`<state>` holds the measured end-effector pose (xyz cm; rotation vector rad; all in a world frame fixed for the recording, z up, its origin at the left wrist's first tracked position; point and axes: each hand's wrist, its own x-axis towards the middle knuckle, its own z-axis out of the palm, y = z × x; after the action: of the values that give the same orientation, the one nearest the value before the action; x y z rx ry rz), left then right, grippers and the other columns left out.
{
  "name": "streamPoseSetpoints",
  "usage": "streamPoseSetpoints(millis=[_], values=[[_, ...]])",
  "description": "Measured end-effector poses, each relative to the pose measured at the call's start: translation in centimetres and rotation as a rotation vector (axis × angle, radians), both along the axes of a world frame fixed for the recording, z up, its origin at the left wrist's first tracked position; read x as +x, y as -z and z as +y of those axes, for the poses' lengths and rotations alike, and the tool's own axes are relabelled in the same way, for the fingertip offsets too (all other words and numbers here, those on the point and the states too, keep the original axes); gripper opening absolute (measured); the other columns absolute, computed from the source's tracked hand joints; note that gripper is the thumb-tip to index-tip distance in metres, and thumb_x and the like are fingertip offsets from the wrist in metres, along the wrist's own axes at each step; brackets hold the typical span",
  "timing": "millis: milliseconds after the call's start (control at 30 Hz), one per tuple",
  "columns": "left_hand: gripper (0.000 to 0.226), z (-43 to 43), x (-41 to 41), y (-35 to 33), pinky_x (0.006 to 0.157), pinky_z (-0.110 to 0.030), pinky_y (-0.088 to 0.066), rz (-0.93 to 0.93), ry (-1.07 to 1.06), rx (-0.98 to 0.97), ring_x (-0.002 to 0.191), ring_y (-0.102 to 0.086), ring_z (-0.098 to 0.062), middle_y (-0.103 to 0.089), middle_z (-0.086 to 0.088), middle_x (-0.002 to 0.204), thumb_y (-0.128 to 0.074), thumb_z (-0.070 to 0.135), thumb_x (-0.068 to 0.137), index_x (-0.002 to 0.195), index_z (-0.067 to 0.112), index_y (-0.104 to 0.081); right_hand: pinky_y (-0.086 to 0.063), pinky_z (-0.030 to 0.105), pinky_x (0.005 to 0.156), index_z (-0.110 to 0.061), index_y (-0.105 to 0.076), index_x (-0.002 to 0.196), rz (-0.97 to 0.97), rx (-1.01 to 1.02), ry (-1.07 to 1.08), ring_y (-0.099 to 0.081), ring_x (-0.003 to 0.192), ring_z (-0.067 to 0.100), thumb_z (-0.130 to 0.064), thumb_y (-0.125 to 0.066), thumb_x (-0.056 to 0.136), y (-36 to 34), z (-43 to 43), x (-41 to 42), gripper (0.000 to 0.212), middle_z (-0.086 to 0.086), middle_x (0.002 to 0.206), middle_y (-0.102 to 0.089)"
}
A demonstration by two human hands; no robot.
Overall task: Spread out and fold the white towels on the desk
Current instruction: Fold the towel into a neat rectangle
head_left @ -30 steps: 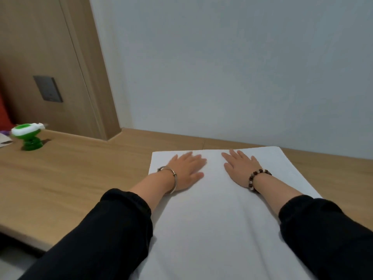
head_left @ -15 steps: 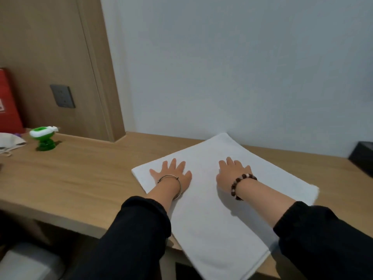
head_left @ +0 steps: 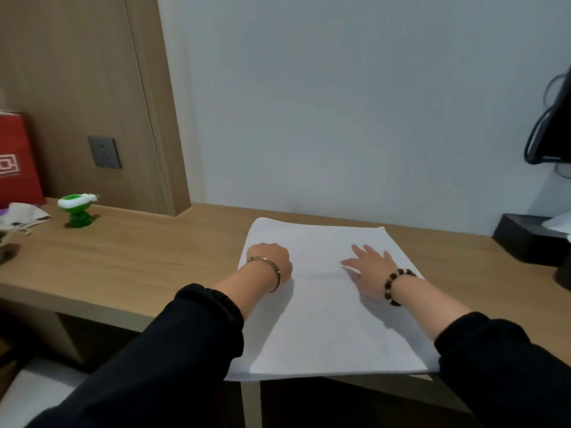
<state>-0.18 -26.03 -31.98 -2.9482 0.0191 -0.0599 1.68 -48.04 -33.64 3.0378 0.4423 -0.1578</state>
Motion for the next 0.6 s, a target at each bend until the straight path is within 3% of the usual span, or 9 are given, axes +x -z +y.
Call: streamPoseSetpoints(millis=[100, 200, 367, 500, 600], values=[[0.048, -1.0, 0.0, 2.2, 0.107, -0.050, -0.022, 0.072, 0.046, -0.160, 0.140, -0.019, -0.026, -0.026, -0.002, 0.151, -0.020, 0.042, 0.098, 0.144, 0.027, -0.028, -0.002, 0.049, 0.115, -0.033, -0.014, 0.150, 0.032, 0.144, -0.061, 0.001, 0.147, 0.019, -0.041, -0.021, 0.102, 2.1, 1.9, -1.1, 0.050, -0.005, 0.160, 0.001], [0.057, -1.0, 0.4, 4.6, 0.112, -0.059, 0.002, 0.177, 0.004, -0.253, 0.145, 0.010, -0.022, 0.007, 0.009, 0.158, -0.011, 0.056, 0.095, 0.148, 0.040, -0.001, 0.001, 0.047, 0.115, -0.037, -0.006, 0.150, 0.046, 0.142, -0.015, 0.003, 0.146, 0.016, -0.053, -0.012, 0.098, 4.2, 1.1, -0.8, 0.055, -0.008, 0.160, 0.004], [0.063, -0.8, 0.5, 5.6, 0.110, -0.061, 0.006, 0.135, -0.068, -0.240, 0.145, 0.014, -0.023, 0.012, 0.010, 0.158, -0.007, 0.065, 0.089, 0.146, 0.044, 0.004, 0.001, 0.049, 0.116, -0.032, -0.002, 0.151, 0.043, 0.123, 0.272, 0.004, 0.147, 0.017, -0.050, -0.010, 0.098, 3.7, -4.6, 1.6, 0.057, -0.006, 0.160, 0.008], [0.065, -1.2, 0.5, 5.6, 0.109, -0.062, 0.006, 0.137, -0.079, -0.243, 0.145, 0.015, -0.024, 0.013, 0.010, 0.158, -0.008, 0.067, 0.087, 0.146, 0.044, 0.006, 0.004, 0.056, 0.114, -0.022, 0.000, 0.152, 0.063, -0.049, 0.492, 0.007, 0.146, 0.020, -0.044, -0.007, 0.097, 2.5, -5.4, 3.0, 0.060, -0.005, 0.160, 0.008], [0.066, -1.3, 0.5, 5.7, 0.109, -0.062, 0.005, 0.127, -0.088, -0.237, 0.145, 0.014, -0.024, 0.014, 0.009, 0.157, -0.008, 0.066, 0.087, 0.147, 0.041, 0.007, 0.002, 0.055, 0.113, -0.021, -0.006, 0.152, -0.005, 0.060, 0.327, 0.001, 0.146, 0.021, -0.043, -0.012, 0.098, 1.8, -1.2, 3.3, 0.058, -0.001, 0.160, 0.000]])
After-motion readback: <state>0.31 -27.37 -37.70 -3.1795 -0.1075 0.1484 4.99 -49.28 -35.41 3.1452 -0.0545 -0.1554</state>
